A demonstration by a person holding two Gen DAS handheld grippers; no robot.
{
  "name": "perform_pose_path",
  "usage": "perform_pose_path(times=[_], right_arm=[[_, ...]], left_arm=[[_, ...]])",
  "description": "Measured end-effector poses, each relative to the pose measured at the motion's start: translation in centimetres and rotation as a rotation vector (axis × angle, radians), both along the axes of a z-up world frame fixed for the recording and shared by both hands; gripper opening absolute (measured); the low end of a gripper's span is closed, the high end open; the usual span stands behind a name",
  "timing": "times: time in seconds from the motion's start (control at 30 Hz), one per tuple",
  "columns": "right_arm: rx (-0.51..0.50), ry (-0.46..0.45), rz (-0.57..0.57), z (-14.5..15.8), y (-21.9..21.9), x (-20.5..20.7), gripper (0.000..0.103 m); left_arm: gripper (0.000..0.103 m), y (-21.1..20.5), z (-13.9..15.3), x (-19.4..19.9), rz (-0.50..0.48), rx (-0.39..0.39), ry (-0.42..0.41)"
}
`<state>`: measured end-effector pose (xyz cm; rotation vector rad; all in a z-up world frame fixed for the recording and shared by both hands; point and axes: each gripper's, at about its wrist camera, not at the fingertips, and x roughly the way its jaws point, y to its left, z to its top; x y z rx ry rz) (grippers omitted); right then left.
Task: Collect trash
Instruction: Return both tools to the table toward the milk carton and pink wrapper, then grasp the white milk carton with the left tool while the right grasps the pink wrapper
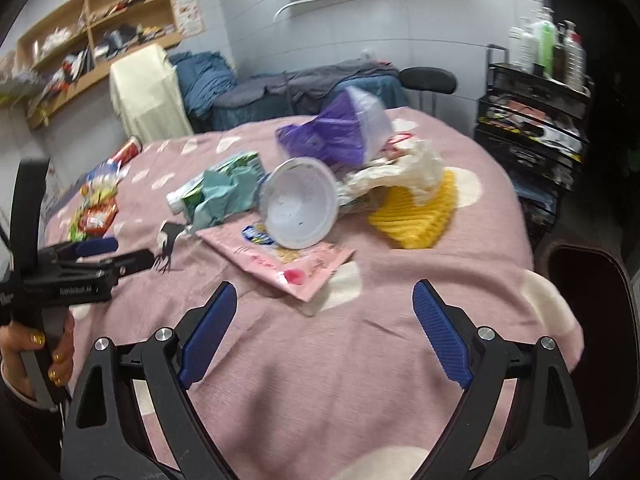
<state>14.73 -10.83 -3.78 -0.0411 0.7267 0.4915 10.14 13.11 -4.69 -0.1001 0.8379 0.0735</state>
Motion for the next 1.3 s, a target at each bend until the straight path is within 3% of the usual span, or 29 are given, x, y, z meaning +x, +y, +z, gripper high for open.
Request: perform_pose_path(times=[0.2, 0.33, 0.43, 0.6, 0.67, 0.77, 0.93, 1.07, 1.3], right_arm=[[-0.197, -0.002, 0.112, -0.9, 5.1, 1.2, 0.085], [-0.325, 0.006, 0.166, -1.9, 7.6, 2.3, 0.070], [-0.410, 0.013, 0.198, -2.9, 9.1, 3.4, 0.066], [-0.474, -0.009, 0.226, -3.4, 10.3, 4.0, 0.046], [-0.472, -0.004, 0.244, -3.5, 10.4, 4.1, 0.029], [-0.465, -0.029, 0.243, -3.3, 10.0, 3.7, 0.021], [-0.389, -0.044, 0.216, -2.0, 9.0, 2.9, 0.014], [-0.280, -0.049, 0.181, -0.4, 7.0, 1.9, 0.006], [-0.156, -0.081, 0.146, 1.9, 4.8, -0.1, 0.004]], left_arm=[[0.097, 1.6, -0.3, 1.0, 0.019, -0.033, 0.018], [0.096, 2.3, -0.4, 2.0, 0.023, -0.031, 0.024], [0.096, 2.8, -0.6, 3.2, 0.021, -0.042, 0.039], [0.095, 2.5, -0.7, 5.6, 0.009, -0.002, 0.051], [0.095, 2.1, -0.8, 6.5, 0.005, 0.031, 0.050], [0.095, 1.4, -0.8, 7.9, -0.020, 0.052, 0.053], [0.089, 0.2, -0.8, 10.1, -0.038, 0.126, 0.045], [0.080, -0.3, -1.1, 11.6, -0.077, 0.118, 0.063], [0.060, -1.8, -1.8, 13.5, -0.110, 0.131, 0.096]])
